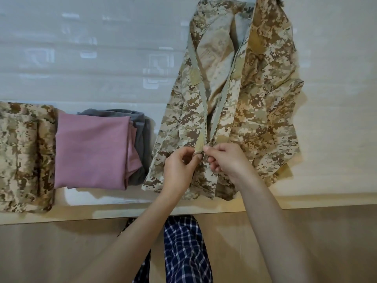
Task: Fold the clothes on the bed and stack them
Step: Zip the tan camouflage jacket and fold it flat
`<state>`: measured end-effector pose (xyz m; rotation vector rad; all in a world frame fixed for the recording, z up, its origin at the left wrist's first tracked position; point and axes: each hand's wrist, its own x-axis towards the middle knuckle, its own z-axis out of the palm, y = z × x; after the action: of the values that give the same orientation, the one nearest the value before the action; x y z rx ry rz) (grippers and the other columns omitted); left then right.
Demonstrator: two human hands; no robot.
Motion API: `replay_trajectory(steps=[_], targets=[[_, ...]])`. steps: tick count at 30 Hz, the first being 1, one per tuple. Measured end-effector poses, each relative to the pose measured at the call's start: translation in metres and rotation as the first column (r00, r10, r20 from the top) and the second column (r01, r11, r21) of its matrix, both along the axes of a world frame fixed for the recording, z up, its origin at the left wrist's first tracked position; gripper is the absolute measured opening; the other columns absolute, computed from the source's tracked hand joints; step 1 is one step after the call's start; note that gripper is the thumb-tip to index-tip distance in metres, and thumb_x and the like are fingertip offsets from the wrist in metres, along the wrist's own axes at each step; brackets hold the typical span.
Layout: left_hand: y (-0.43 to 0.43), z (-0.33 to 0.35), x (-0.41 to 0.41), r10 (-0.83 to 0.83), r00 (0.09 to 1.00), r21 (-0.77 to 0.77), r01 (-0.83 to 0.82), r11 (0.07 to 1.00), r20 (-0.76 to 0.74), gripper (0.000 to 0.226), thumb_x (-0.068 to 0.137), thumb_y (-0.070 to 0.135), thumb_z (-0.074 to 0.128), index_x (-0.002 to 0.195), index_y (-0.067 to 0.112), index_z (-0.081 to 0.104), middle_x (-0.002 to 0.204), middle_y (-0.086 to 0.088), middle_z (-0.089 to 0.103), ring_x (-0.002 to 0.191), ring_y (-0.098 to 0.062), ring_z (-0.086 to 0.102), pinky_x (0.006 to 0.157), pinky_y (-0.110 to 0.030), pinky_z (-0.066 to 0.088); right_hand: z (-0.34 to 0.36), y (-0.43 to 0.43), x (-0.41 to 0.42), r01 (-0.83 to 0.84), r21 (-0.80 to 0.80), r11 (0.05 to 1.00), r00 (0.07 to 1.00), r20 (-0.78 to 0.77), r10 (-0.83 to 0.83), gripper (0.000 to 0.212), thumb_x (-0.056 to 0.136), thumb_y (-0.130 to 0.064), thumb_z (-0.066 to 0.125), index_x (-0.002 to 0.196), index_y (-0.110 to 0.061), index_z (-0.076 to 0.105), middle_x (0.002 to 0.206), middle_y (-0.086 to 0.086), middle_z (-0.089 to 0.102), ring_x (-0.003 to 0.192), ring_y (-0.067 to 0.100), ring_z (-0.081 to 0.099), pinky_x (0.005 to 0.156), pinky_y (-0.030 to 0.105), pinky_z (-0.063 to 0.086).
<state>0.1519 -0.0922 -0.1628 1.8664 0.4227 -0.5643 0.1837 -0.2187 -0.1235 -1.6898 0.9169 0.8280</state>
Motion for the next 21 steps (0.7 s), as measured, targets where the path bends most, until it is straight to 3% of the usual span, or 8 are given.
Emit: replay_trajectory(steps=[3,8,10,13,15,18,21], targets=[[-0.006,0.007,-0.009,0.067,0.993,0.077,-0.075,0.994,0.101,0.017,0.084,0.022,0.070,0.097,0.026,0.059,0.087,0.015,0.062,0.080,0.002,0.058,0.069,-0.010,0.046,0.001,0.001,0.003,0.141,0.091,0.986,0.989,-0.064,-0.136,0.020,0.090,-0.016,0.062,0.073,-0.006,0.062,0.056,0.002,0.059,0.042,0.008,0.053,0.041,0.017,0.041],[-0.017,0.012,-0.016,0.166,0.978,-0.034,-0.163,0.986,0.124,0.023,0.091,0.026,0.061,0.114,0.023,0.064,0.101,0.015,0.066,0.091,0.006,0.060,0.076,-0.011,0.050,0.007,0.000,0.004,0.231,0.148,0.961,0.968,-0.132,-0.213,0.017,0.091,-0.013,0.060,0.079,-0.003,0.065,0.058,0.004,0.061,0.044,0.008,0.055,0.042,0.017,0.042],[-0.022,0.011,-0.010,0.233,0.972,-0.118,-0.230,0.966,0.016,0.024,0.091,0.027,0.061,0.115,0.024,0.063,0.100,0.015,0.067,0.091,0.007,0.062,0.075,-0.008,0.049,0.008,-0.001,0.005,0.225,0.147,0.963,0.968,-0.143,-0.204,0.019,0.092,-0.014,0.058,0.078,-0.004,0.065,0.057,0.003,0.061,0.044,0.008,0.054,0.042,0.017,0.041],[-0.026,0.006,-0.002,0.319,0.889,-0.291,-0.417,0.861,-0.328,0.030,0.088,0.029,0.064,0.117,0.021,0.064,0.102,0.009,0.070,0.093,0.003,0.065,0.077,-0.011,0.050,0.010,-0.004,0.008,0.186,0.162,0.969,0.973,-0.167,-0.159,0.023,0.094,-0.014,0.056,0.075,-0.004,0.065,0.053,0.002,0.058,0.043,0.008,0.051,0.041,0.017,0.040],[-0.025,0.004,-0.001,0.298,0.864,-0.322,-0.441,0.838,-0.407,0.026,0.087,0.029,0.066,0.112,0.020,0.068,0.102,0.006,0.072,0.097,-0.003,0.066,0.082,-0.016,0.050,0.011,-0.006,0.009,0.139,0.147,0.979,0.979,-0.169,-0.113,0.023,0.094,-0.014,0.055,0.075,-0.005,0.065,0.051,0.001,0.058,0.041,0.008,0.051,0.040,0.016,0.039],[-0.024,0.003,0.001,0.267,0.911,-0.328,-0.368,0.870,-0.313,0.008,0.089,0.021,0.064,0.093,0.024,0.071,0.087,0.008,0.074,0.084,-0.001,0.068,0.071,-0.012,0.051,0.007,-0.007,0.008,0.117,0.106,0.987,0.981,-0.166,-0.098,0.024,0.093,-0.013,0.056,0.073,-0.005,0.066,0.050,0.001,0.058,0.040,0.007,0.050,0.039,0.016,0.038],[-0.025,0.002,0.001,0.218,0.957,-0.301,-0.269,0.915,-0.192,0.015,0.091,0.015,0.061,0.083,0.024,0.069,0.075,0.006,0.072,0.072,-0.003,0.065,0.065,-0.017,0.053,0.004,-0.004,0.006,0.256,0.123,0.959,0.957,-0.175,-0.233,0.022,0.091,-0.009,0.058,0.072,-0.001,0.067,0.047,0.001,0.058,0.038,0.007,0.049,0.036,0.017,0.036]])
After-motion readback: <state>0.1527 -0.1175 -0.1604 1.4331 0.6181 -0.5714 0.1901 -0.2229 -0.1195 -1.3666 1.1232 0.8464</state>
